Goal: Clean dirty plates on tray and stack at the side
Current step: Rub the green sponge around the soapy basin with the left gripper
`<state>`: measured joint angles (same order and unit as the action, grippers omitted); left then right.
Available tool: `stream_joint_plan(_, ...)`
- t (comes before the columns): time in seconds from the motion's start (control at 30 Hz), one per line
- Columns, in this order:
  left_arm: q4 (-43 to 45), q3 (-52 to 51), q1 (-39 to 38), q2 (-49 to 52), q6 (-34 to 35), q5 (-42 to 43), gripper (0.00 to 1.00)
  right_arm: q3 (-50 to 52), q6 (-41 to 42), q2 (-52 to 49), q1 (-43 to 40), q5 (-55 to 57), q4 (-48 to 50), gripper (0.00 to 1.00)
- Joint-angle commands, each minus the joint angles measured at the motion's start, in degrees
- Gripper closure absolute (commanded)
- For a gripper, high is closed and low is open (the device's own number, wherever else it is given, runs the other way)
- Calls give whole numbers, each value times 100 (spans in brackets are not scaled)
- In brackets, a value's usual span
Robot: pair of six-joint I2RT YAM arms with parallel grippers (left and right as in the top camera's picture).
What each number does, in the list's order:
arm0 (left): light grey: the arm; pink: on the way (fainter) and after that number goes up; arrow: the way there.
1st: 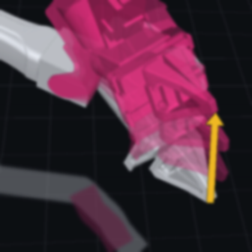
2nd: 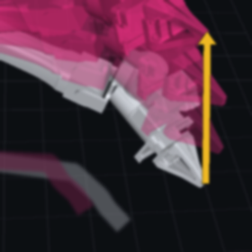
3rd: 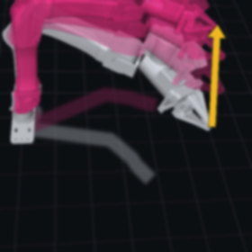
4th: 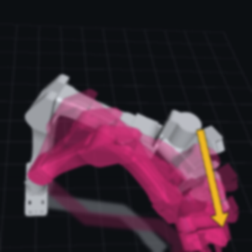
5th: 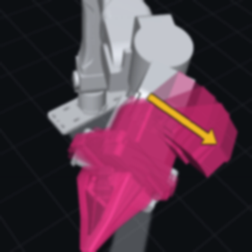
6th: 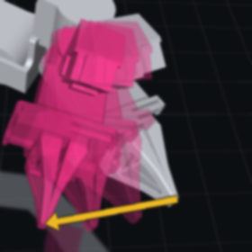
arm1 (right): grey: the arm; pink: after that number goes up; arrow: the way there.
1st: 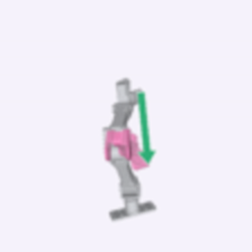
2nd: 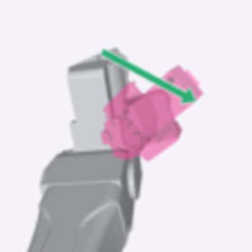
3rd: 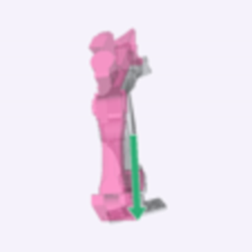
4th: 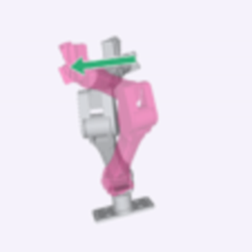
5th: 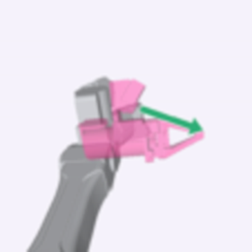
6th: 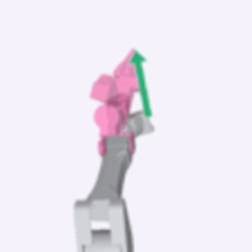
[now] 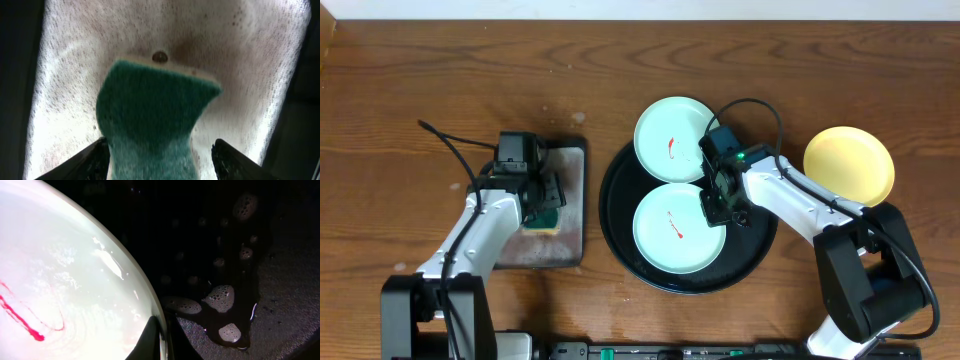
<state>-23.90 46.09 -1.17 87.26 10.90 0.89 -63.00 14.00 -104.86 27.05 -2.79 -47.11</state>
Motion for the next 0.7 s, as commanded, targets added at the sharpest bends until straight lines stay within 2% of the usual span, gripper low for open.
stream_joint_plan(0.0,103,103,13,234,33,-188,34,55,33,-81,-22,227,-68,99)
stream_joint_plan(0.17,330,103,13,463,33,-186,35,55,33,-81,-22,229,-105,99)
stream_joint_plan(0.23,358,103,13,503,33,-184,42,55,33,-81,-22,229,-111,99)
stream_joint_plan(0.27,365,103,13,511,35,-181,50,55,33,-81,-22,229,-111,99)
stream_joint_plan(0.33,367,103,13,511,35,-177,82,55,33,-81,-22,229,-109,99)
stream_joint_plan(0.37,367,103,13,511,35,-160,93,55,33,-81,-22,229,-109,99)
stream_joint_plan(0.6,348,173,13,396,33,-7,92,55,33,-81,-22,229,-111,99)
stream_joint_plan(0.63,339,208,13,350,33,-7,87,55,33,-81,-22,229,-111,99)
stream_joint_plan(0.67,321,240,13,299,33,-7,68,55,33,-81,-22,229,-111,99)
